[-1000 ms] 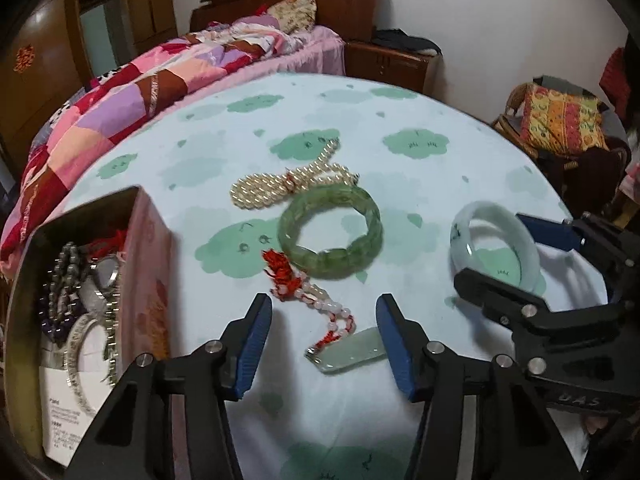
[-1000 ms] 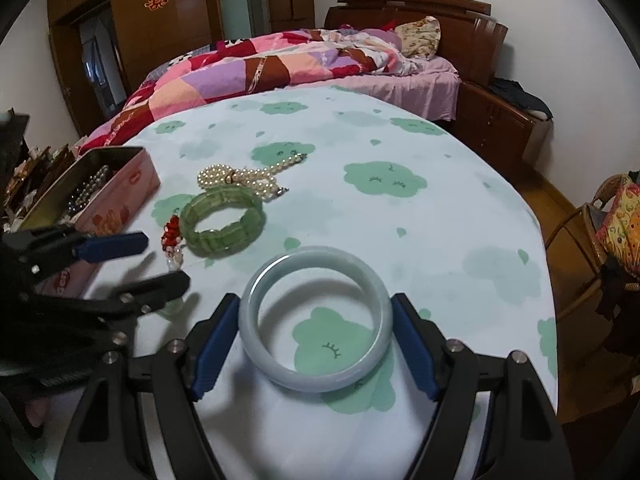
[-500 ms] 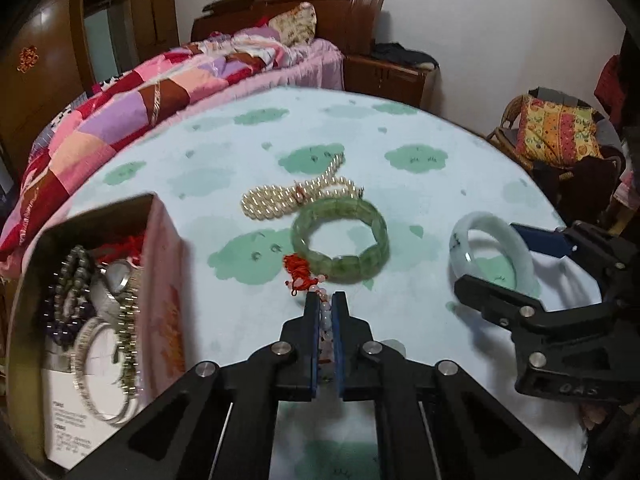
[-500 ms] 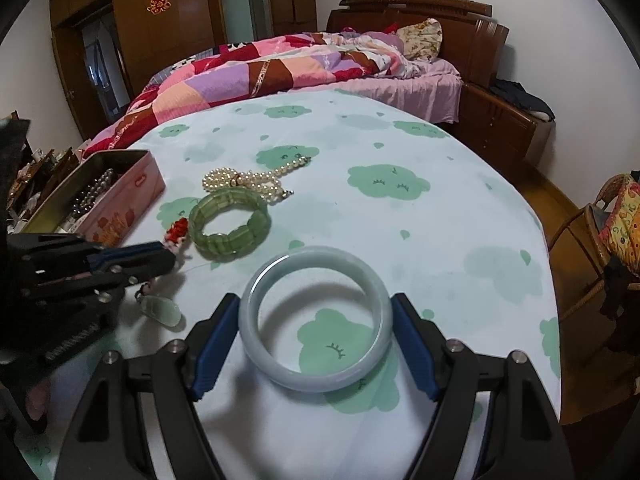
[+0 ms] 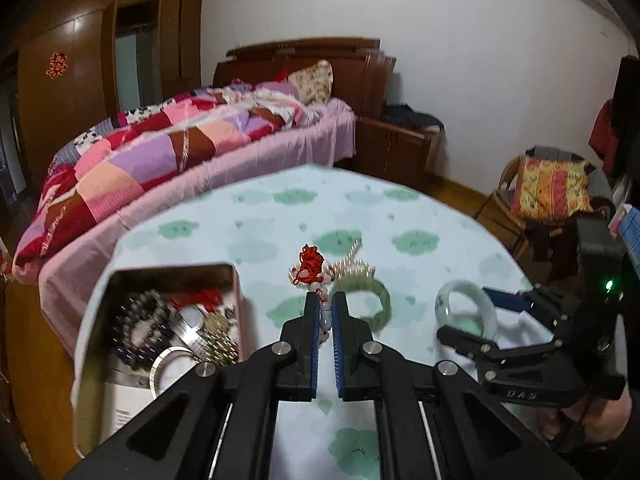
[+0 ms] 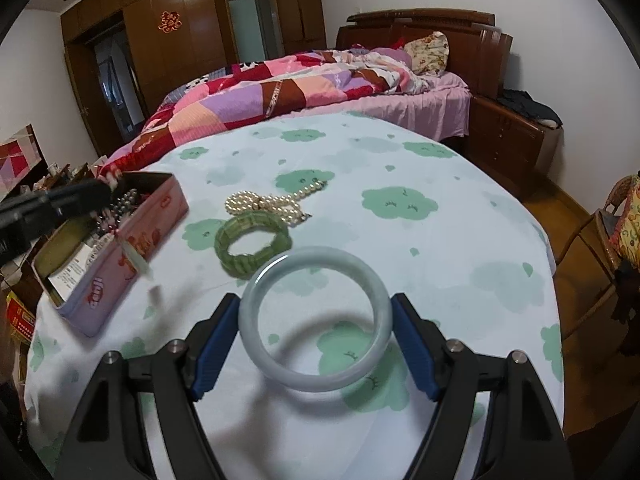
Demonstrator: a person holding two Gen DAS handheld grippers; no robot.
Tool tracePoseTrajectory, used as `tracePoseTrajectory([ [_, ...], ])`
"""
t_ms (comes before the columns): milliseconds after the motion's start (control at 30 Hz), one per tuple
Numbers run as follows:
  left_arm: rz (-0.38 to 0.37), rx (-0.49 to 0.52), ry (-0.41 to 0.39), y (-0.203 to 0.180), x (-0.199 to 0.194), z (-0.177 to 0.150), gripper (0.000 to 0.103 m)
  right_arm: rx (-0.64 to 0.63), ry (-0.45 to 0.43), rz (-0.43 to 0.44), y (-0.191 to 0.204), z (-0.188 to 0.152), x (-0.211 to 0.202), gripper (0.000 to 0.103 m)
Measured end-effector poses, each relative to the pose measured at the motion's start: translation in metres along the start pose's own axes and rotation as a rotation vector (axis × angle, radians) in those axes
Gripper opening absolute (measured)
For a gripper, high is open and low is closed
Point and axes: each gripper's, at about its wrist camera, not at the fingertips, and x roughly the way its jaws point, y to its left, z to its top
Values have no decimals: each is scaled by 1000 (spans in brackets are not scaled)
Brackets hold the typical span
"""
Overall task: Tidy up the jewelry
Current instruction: 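Grasp the red tassel jade pendant with the left gripper while the right gripper lifts the white bangle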
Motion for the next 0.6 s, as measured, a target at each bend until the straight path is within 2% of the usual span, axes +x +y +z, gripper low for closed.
tracePoseTrajectory([
  [267, 34, -18, -59, 18, -20, 11, 5, -41, -37, 43, 22, 12, -12, 78],
  [600, 88, -58, -81, 46, -31, 11, 5, -104, -73, 96, 52, 34, -14, 78],
])
